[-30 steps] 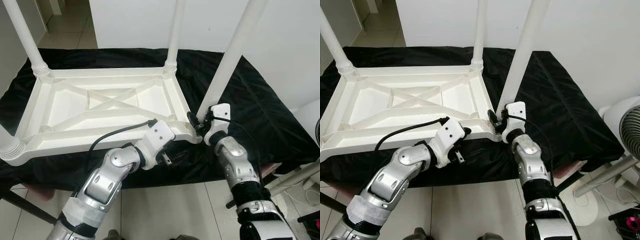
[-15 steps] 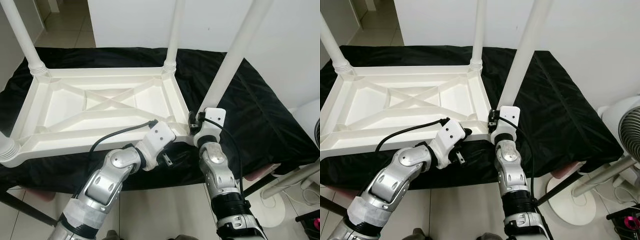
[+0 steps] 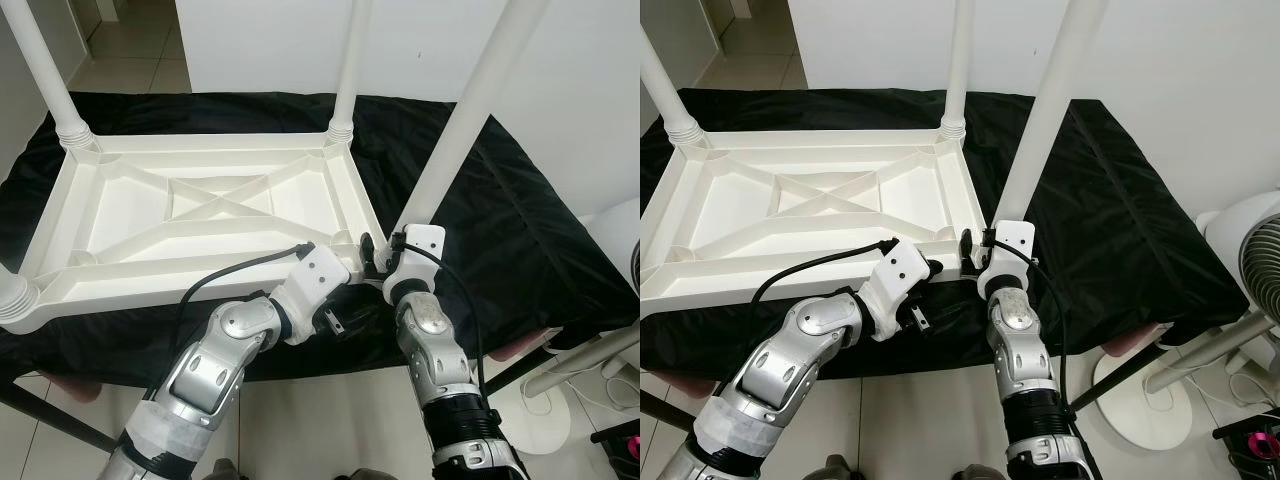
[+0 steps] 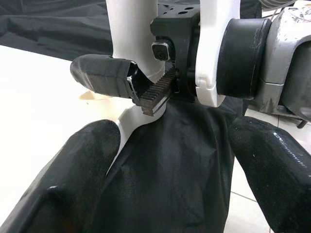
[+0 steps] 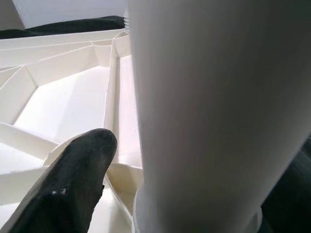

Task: Building children table

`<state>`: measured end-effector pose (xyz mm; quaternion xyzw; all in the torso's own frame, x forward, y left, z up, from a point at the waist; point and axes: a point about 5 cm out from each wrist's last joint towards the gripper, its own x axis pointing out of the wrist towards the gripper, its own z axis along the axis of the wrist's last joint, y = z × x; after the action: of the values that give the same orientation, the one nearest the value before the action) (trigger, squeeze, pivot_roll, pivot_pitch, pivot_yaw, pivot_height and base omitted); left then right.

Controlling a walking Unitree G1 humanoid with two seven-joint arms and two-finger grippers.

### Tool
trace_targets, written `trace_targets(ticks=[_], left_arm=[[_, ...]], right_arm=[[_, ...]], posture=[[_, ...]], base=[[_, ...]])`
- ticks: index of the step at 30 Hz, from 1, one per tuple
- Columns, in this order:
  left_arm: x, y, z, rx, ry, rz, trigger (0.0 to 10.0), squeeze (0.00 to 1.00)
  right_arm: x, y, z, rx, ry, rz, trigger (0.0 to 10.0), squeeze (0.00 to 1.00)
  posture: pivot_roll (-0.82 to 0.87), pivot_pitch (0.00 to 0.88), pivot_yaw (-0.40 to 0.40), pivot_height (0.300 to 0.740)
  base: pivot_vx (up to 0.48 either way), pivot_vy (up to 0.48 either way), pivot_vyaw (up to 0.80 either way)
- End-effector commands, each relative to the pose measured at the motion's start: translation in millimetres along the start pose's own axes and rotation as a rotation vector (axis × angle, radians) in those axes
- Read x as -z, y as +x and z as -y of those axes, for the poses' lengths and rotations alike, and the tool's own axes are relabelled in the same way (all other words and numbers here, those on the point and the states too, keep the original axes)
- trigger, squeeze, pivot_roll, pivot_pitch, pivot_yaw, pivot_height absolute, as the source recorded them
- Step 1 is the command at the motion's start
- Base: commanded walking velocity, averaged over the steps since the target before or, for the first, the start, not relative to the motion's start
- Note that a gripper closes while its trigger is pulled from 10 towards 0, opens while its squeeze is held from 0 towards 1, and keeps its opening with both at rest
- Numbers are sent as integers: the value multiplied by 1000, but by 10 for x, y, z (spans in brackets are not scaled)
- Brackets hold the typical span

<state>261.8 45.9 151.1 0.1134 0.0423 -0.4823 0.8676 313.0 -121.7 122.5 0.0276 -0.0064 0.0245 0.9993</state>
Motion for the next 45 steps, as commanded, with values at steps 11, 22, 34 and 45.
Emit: trace_targets(ticks=[11,22,34,45], left_arm=[[-2,-7,-14,-33,-6,-6,10000,0],[-18,22,-36,-23,2,-2,10000,0],[-45,36,-57,-18,15,5,10000,0],[-49,43,-49,-8,16,5,10000,0]], right_arm=[[-147,-18,277,-326,-147,65,10000,0],[-258,133,273,-584,-214,76,10000,0],[-103,166,402,-634,-253,-6,0,0],[-41,152,375,-511,-163,-23,10000,0]], posture=[[-82,32,-31,740],[-92,24,-21,740],[-95,19,-12,740],[-102,23,-6,740]], base=[[0,0,0],[0,0,0],[0,0,0],[0,0,0]])
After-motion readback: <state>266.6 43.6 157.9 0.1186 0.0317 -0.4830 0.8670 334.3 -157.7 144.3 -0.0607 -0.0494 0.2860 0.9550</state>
